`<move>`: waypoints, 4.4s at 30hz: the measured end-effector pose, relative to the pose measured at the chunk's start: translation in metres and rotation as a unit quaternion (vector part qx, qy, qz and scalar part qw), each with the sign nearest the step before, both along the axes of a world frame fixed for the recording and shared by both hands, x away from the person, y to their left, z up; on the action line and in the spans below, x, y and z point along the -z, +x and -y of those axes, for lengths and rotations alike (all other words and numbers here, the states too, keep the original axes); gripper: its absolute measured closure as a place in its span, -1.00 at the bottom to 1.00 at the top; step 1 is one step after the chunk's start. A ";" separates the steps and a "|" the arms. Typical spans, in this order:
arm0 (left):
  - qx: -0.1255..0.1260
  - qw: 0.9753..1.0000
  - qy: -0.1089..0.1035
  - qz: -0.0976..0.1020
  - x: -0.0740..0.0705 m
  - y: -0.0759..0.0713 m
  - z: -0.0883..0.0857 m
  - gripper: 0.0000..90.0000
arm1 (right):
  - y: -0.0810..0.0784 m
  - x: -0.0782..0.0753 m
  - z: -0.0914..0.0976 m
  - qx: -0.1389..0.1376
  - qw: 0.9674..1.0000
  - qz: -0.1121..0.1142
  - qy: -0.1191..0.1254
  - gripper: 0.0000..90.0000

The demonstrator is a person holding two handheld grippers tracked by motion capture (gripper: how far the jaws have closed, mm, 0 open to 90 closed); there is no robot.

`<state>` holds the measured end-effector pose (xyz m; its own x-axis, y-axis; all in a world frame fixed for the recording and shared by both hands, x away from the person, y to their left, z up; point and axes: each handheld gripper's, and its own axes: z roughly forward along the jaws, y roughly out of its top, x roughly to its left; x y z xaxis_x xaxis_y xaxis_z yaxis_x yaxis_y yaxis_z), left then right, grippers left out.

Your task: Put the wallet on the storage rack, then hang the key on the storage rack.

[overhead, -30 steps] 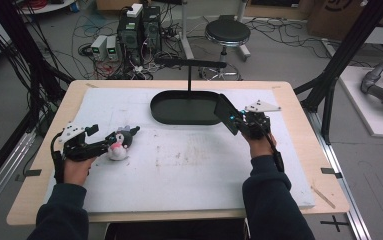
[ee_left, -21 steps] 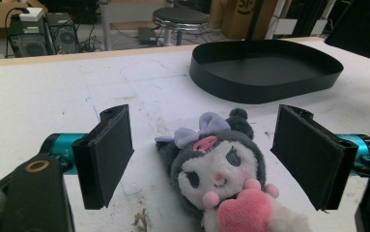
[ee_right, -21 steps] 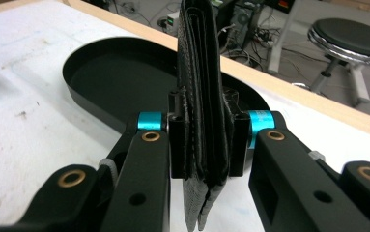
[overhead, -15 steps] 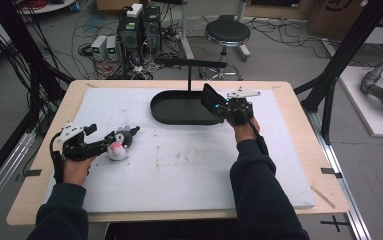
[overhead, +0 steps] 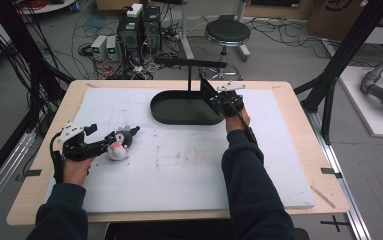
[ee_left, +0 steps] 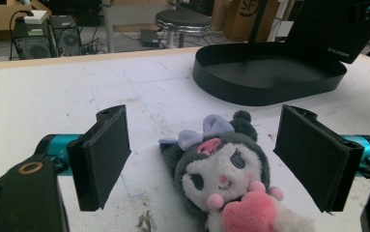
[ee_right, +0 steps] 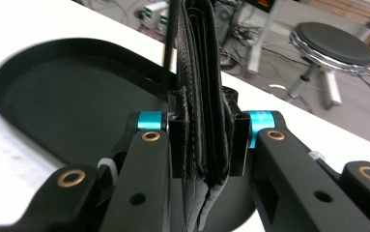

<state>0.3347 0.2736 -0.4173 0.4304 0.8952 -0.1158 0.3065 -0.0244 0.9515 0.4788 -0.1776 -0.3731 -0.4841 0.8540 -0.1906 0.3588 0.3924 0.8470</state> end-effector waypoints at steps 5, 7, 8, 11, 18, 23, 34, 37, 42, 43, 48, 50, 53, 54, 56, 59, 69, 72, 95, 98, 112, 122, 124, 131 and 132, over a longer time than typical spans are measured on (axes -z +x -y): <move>0.000 1.000 0.001 0.000 0.001 0.001 0.000 -0.57 | 0.011 0.011 0.005 0.030 0.999 0.005 -0.017 0.71; -0.001 1.000 0.000 0.000 0.001 0.001 0.000 -0.57 | 0.013 0.013 0.004 0.034 0.999 0.016 -0.028 0.71; 0.000 1.000 0.001 0.000 0.001 0.001 0.000 -0.57 | 0.014 0.014 0.003 0.034 0.999 0.021 -0.034 0.71; 0.000 1.000 0.001 0.000 0.000 0.001 0.000 -0.57 | 0.017 0.016 -0.002 0.035 0.998 0.025 -0.048 0.71; 0.000 1.000 0.001 0.000 0.000 0.000 0.000 -0.57 | 0.019 0.023 -0.014 0.037 0.996 0.033 -0.069 0.71; -0.002 1.000 0.001 0.000 0.000 0.000 0.000 -0.57 | 0.021 0.026 -0.021 0.031 0.997 0.027 -0.063 0.71; -0.001 1.000 0.001 -0.001 0.000 0.000 0.000 -0.57 | 0.019 0.033 -0.031 -0.003 0.999 0.012 -0.048 0.62; -0.002 1.000 0.002 0.000 0.000 -0.001 0.000 -0.57 | 0.020 0.034 -0.031 0.004 1.000 0.008 -0.023 0.68; -0.002 1.000 0.003 -0.002 0.000 0.000 0.000 -0.57 | 0.020 0.027 -0.025 0.000 0.999 0.044 0.015 0.73; -0.002 1.000 0.002 -0.002 0.000 0.000 0.000 -0.57 | 0.020 0.028 -0.028 0.006 0.998 0.059 0.001 0.73; -0.004 1.000 0.000 -0.001 0.000 0.000 -0.001 -0.57 | 0.026 0.041 -0.030 0.020 0.998 0.058 -0.014 0.73; -0.005 1.000 0.000 -0.002 0.000 0.000 -0.002 -0.57 | 0.027 0.042 -0.030 0.027 0.998 0.063 -0.011 0.72; -0.004 1.000 0.000 -0.003 0.000 0.000 -0.002 -0.57 | 0.026 0.041 -0.029 0.020 0.998 0.051 -0.010 0.66; -0.004 1.000 0.001 -0.002 0.000 0.000 -0.003 -0.57 | 0.026 0.041 -0.029 0.016 0.999 0.039 -0.008 0.58; -0.005 1.000 0.000 -0.002 0.000 -0.001 -0.002 -0.57 | 0.026 0.039 -0.025 0.013 1.000 0.020 0.003 0.34; -0.003 1.000 0.001 -0.003 0.000 -0.001 -0.002 -0.57 | 0.023 0.035 -0.019 0.012 1.000 0.003 0.013 0.32; -0.005 1.000 0.003 -0.004 0.000 -0.001 -0.002 -0.57 | 0.015 0.023 -0.026 0.013 0.997 0.037 -0.062 0.77; -0.005 1.000 0.002 -0.004 0.000 -0.001 -0.002 -0.57 | 0.015 0.025 -0.028 0.028 0.994 0.055 -0.093 0.77; 0.003 1.000 -0.009 -0.005 -0.001 -0.001 -0.001 -0.56 | 0.000 0.009 0.002 -0.030 0.996 -0.035 0.073 -0.19; 0.010 0.999 -0.034 0.001 -0.002 -0.002 -0.001 -0.57 | -0.013 0.005 0.013 -0.047 0.996 -0.039 0.060 -0.30; 0.018 0.999 -0.033 0.006 -0.006 -0.006 0.008 -0.60 | -0.119 0.025 0.096 -0.060 0.998 -0.027 0.016 -0.52; 0.014 1.000 -0.025 -0.001 -0.003 -0.006 0.008 -0.60 | -0.117 0.031 0.110 -0.028 0.998 -0.055 0.017 -0.52; 0.016 1.000 -0.022 -0.002 -0.004 -0.006 0.009 -0.60 | -0.118 0.031 0.110 -0.027 0.998 -0.058 0.018 -0.52; 0.027 0.999 -0.014 -0.016 -0.003 -0.004 0.015 -0.60 | -0.118 0.032 0.110 -0.025 0.998 -0.051 0.021 -0.52; 0.029 0.999 -0.013 -0.022 -0.003 -0.004 0.016 -0.60 | -0.117 0.032 0.110 -0.024 0.998 -0.052 0.022 -0.52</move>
